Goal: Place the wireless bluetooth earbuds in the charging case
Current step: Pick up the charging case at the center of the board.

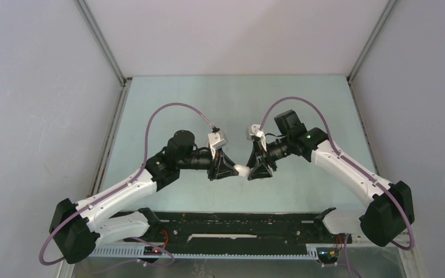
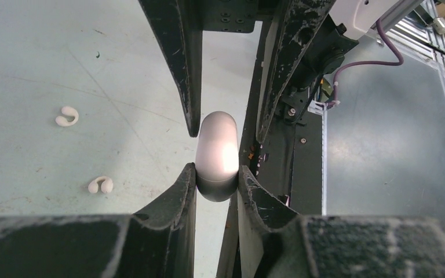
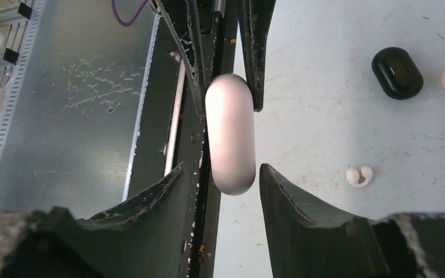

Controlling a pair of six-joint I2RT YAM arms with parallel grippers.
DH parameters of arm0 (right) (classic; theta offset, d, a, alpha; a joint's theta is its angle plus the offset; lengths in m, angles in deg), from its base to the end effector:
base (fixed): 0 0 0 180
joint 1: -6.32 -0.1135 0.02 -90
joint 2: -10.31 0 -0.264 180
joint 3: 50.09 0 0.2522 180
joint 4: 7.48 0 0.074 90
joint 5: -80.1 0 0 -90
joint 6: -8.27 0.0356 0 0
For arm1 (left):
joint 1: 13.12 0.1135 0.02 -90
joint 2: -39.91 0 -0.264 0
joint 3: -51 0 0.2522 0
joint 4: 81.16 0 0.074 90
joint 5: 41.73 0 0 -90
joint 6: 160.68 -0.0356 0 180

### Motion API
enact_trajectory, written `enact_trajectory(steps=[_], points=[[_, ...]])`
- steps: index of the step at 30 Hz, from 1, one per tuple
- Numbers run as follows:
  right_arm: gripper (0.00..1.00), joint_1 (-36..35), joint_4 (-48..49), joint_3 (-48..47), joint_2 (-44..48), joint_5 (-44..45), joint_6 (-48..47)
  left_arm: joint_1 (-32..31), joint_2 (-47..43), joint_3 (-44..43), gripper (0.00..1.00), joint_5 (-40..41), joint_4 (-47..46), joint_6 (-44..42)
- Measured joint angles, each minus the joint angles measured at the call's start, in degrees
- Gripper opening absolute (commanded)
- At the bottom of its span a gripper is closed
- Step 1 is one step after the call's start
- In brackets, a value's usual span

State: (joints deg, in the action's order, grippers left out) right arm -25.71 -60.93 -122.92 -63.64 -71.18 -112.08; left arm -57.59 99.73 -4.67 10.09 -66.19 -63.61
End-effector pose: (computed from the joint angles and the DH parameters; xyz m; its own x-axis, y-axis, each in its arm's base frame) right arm 0.1971 0.1601 0.2880 -0.2496 -0.4425 -0.8613 -0.9409 -0.0995 0.3237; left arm 0.1524 -0.1805 0.2901 -0.3510 0.2090 -0.9127 0.9313 0.1789 -0.3172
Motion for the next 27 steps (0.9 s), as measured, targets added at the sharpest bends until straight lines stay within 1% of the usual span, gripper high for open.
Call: enact_trajectory(steps=[2,5,9,12,13,15,16,17,18,23,27], points=[[0.51,-0.2,0.63,-0.02,-0.2,0.04,0.42,0.0,0.09,0.0,0.0,-0.31,-0.31,0.02],[0.46,-0.39,1.46,-0.04,-0.26,0.11,1.01,0.0,0.2,0.0,0.0,-1.05,-0.46,0.02],[0.37,-0.7,2.08,-0.13,-0.55,0.11,1.49,-0.04,0.22,0.0,0.0,-1.27,-0.83,0.07],[0.26,-1.25,2.12,-0.13,-0.74,0.09,1.4,-0.04,0.22,0.0,0.01,-1.27,-1.01,0.09],[0.24,-1.46,2.08,-0.13,-0.81,0.24,1.25,-0.07,0.22,0.0,0.08,-1.49,-1.01,0.2],[0.22,-1.62,1.92,-0.13,-0.85,0.37,0.79,-0.15,0.31,0.0,0.28,-1.51,-0.74,0.2],[0.21,-1.66,1.77,-0.13,-0.87,0.61,0.39,-0.2,0.44,0.0,0.35,-1.42,-0.68,0.11],[0.2,-1.75,1.53,-0.13,-0.87,0.96,0.09,-0.26,0.55,0.0,0.39,-1.33,-0.63,-0.02],[0.19,-1.86,1.2,-0.13,-0.87,1.38,-0.33,-0.42,0.68,0.0,0.41,-0.98,-0.57,-0.17],[0.18,-3.52,0.09,-0.13,-0.35,5.81,-2.99,-1.81,0.85,0.0,0.39,1.07,0.42,-2.71],[0.17,-4.28,-0.59,-0.13,1.77,8.61,-4.24,-2.47,0.94,0.0,0.37,1.53,0.68,-4.48]])
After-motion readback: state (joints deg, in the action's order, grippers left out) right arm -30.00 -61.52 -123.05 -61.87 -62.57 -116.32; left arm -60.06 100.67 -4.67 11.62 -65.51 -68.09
